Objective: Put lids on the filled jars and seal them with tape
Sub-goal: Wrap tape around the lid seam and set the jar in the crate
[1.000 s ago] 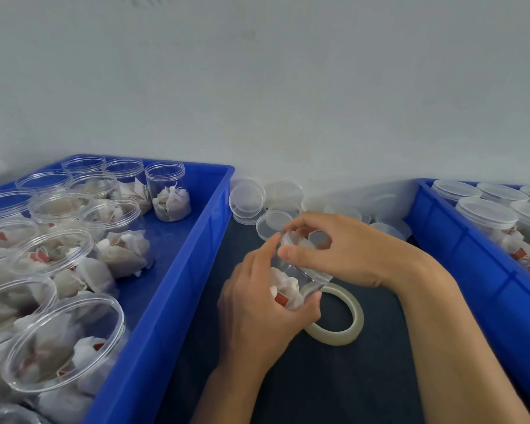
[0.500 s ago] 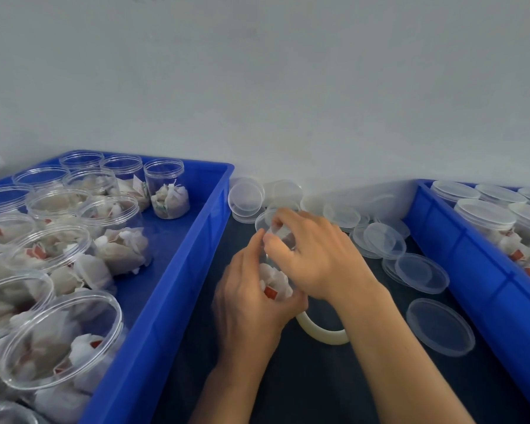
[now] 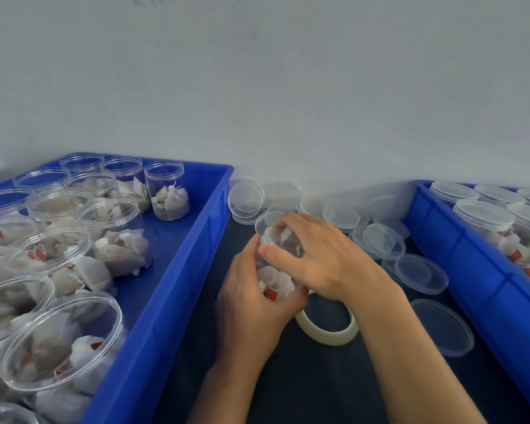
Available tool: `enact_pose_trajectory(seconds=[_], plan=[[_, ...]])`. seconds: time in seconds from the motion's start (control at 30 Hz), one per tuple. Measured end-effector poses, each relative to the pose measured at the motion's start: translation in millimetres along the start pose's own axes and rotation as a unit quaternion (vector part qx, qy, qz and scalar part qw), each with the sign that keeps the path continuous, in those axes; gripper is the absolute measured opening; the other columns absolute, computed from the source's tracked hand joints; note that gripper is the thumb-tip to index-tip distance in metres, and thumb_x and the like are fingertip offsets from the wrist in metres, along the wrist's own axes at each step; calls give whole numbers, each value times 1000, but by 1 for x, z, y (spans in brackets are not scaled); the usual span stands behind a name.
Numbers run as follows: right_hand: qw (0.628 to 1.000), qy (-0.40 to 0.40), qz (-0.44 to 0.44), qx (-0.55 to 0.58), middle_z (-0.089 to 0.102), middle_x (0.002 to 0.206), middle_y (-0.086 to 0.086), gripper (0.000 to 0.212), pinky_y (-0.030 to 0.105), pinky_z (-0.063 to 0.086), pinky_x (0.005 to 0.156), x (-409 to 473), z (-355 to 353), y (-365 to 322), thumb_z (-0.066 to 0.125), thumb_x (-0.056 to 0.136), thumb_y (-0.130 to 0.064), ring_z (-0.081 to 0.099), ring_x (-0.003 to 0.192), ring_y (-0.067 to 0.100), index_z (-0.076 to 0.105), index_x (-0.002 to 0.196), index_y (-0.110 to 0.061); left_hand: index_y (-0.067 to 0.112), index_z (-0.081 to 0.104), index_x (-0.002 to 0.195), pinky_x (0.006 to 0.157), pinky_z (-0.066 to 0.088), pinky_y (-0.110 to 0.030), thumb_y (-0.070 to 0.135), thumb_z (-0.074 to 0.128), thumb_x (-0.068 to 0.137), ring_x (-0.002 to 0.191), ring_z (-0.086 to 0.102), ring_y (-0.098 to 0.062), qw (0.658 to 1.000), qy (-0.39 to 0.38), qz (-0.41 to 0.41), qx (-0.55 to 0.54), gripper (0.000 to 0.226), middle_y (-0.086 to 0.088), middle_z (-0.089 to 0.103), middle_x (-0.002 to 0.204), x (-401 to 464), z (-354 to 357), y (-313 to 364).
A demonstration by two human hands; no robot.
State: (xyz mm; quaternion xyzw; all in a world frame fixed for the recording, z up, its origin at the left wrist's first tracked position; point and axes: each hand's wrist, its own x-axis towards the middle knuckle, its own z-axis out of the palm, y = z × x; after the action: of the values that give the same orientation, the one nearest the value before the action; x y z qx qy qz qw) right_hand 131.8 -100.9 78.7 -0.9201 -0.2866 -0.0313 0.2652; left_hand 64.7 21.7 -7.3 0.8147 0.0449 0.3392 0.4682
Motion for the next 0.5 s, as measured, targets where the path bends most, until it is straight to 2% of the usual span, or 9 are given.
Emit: enact_pose_trajectory(seconds=[0.1, 0.17, 0.33, 0.43, 0.5], plan=[[999, 22, 5, -22, 59, 109, -17, 55, 36, 47, 80, 1, 5, -4, 33, 79, -81, 59, 94, 11, 55, 108, -40, 29, 52, 151, 75, 60, -35, 55, 90, 69, 104, 66, 0, 1000, 21, 5, 17, 93, 19, 65, 117, -2, 3, 2], [999, 26, 4, -25, 59, 110, -16, 57, 38, 48, 81, 1, 8, -6, 29, 78, -82, 61, 96, 14, 55, 106, -39, 18, 56, 150, 73, 61, -41, 46, 96, 69, 103, 69, -8, 998, 37, 19, 42, 94, 10, 68, 119, -4, 5, 2], [999, 31, 1, -40, 60, 110, -14, 60, 38, 47, 81, 1, 9, -5, 24, 80, -82, 61, 95, 16, 54, 107, -38, 8, 58, 147, 74, 60, -50, 45, 98, 68, 104, 72, -23, 995, 54, 28, 80, 96, -3, 72, 119, -4, 7, 0], [998, 40, 15, -50, 60, 105, -15, 59, 38, 47, 79, 2, 10, -8, 26, 80, -83, 61, 92, 15, 54, 105, -38, 9, 58, 146, 77, 60, -48, 49, 96, 69, 105, 70, -21, 996, 52, 21, 65, 96, -2, 70, 120, -2, 9, -3], [998, 36, 24, -52, 62, 111, -15, 61, 42, 51, 87, 3, 9, -11, 29, 81, -85, 63, 97, 15, 57, 113, -41, 17, 57, 144, 81, 60, -37, 50, 96, 68, 107, 67, -9, 998, 55, 4, 15, 91, 5, 67, 123, 0, 9, -4]])
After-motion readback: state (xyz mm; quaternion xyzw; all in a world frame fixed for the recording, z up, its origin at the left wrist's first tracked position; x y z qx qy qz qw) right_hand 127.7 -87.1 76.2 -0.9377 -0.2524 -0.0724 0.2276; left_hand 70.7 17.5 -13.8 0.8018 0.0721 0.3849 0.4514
